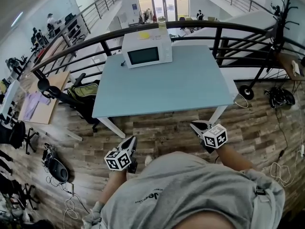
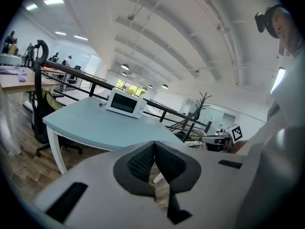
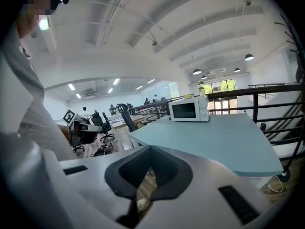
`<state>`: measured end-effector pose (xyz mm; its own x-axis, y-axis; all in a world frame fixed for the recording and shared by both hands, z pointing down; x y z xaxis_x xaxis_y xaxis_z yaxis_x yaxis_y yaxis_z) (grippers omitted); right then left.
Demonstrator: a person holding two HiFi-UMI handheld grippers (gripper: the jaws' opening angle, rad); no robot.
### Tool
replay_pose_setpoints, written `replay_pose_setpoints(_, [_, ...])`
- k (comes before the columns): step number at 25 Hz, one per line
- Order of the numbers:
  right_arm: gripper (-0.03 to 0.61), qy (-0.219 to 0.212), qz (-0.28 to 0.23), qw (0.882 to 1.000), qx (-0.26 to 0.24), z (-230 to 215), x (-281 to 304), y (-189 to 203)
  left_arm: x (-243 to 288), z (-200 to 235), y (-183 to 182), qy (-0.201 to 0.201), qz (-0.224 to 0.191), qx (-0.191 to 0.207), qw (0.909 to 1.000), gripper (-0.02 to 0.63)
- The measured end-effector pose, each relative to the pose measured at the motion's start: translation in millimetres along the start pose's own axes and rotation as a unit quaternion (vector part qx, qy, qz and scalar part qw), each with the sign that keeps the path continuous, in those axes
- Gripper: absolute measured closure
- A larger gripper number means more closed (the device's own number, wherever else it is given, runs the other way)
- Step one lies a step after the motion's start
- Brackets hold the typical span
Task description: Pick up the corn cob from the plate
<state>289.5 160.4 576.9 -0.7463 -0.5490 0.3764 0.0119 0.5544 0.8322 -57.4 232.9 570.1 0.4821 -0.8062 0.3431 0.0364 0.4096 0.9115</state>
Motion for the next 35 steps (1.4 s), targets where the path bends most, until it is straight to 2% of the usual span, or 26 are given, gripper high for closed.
replay_pose_setpoints(6, [0.563, 0.022, 0.000, 1.000, 0.008, 6.3, 62.2, -26.7, 27.6, 73.1, -15.7, 0.025, 0.000, -0.009, 0.9996, 0.595])
replay_pose_setpoints(12, [0.563, 0.046, -0.009, 0.999, 0.026, 17.0, 124.2, -64.4, 54.8, 139.3, -55.3, 0.064, 0.008, 0.006, 0.9979, 0.595])
replay_pose_setpoints(19, [0.563, 0.065, -0.014, 0.997, 0.034, 28.9, 183.7, -97.6, 73.4, 202.8, -80.6, 0.092, 0.016, 0.011, 0.9955, 0.595])
replay_pose_setpoints(26, [0.563, 0.078, -0.008, 0.996, 0.036, 33.4, 228.9, -119.4, 79.1, 259.8, -94.5, 0.094, 0.015, 0.006, 0.9954, 0.595])
replay_pose_setpoints(35, [0.563, 0.077, -0.002, 0.996, 0.034, 26.5, 264.4, -142.0, 87.7, 303.6, -105.0, 0.080, 0.013, -0.004, 0.9967, 0.595])
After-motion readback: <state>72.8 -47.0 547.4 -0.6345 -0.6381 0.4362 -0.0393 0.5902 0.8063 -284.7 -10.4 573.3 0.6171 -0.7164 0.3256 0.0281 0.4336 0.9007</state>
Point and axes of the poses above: the fingertips, and each gripper's own axes: x forward along the fingers, z to its left, y out of its underside, the point moved 5 cm from there along -x, backward along the fingers, and after that the axes turned 12 degrees about x, right-handed, at the moved point
